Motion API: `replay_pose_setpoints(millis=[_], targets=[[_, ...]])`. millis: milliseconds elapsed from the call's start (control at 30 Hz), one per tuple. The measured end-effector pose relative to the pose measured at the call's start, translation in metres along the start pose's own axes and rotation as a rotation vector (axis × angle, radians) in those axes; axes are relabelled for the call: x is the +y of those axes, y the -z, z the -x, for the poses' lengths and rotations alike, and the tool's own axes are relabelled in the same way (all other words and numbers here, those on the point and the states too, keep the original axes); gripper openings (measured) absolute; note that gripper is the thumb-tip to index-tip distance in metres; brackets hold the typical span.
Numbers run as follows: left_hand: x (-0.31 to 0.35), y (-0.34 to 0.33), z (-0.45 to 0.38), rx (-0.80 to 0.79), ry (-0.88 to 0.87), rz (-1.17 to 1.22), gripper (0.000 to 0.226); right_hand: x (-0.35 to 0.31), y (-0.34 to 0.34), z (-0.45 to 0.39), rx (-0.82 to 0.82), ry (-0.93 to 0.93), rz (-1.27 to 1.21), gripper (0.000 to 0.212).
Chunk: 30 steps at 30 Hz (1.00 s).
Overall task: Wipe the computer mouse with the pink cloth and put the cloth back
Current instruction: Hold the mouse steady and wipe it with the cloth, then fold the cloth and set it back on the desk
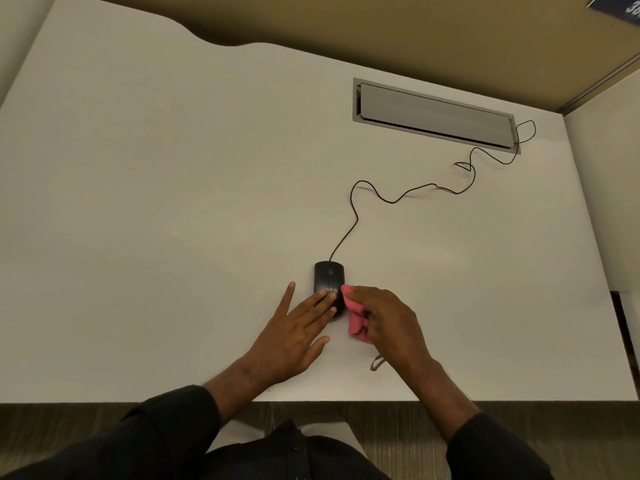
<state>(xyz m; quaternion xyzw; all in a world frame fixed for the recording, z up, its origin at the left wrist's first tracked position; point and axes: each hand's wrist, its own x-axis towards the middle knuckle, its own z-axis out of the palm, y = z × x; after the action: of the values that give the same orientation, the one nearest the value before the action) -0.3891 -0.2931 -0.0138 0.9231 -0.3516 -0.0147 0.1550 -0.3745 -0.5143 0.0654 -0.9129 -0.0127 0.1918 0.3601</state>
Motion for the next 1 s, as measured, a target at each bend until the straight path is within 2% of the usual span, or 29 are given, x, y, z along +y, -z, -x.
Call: replay_pose_setpoints(millis=[33,67,200,433,633,700,867,1000], targets=[[0.000,0.002,0.000,0.008,0.000,0.006,0.057,-0.001,0.000,0.000,0.019,0.017,0.030,0.060],[0.001,0.003,-0.001,0.016,-0.002,0.013,0.056,-0.002,0.004,-0.001,0.018,0.008,0.067,0.061],[0.002,0.006,-0.001,0.030,0.004,0.083,0.054,-0.008,0.008,-0.002,0.132,-0.023,0.072,0.038],[0.005,0.014,-0.010,0.074,0.069,0.335,0.057,-0.011,0.027,-0.007,0.221,-0.056,-0.009,0.047],[0.012,0.030,-0.015,0.224,0.073,0.444,0.058,-0.016,0.048,-0.003,0.157,-0.046,-0.092,0.056],[0.015,0.039,-0.019,0.278,0.126,0.534,0.059,-0.023,0.059,0.000,0.112,-0.019,-0.165,0.058],[0.018,0.075,-0.041,0.245,0.361,0.835,0.066,-0.045,0.084,0.004,0.009,0.049,-0.377,0.050],[0.019,0.102,-0.061,0.269,0.386,1.036,0.049,-0.059,0.102,0.002,-0.050,0.101,-0.573,0.040]])
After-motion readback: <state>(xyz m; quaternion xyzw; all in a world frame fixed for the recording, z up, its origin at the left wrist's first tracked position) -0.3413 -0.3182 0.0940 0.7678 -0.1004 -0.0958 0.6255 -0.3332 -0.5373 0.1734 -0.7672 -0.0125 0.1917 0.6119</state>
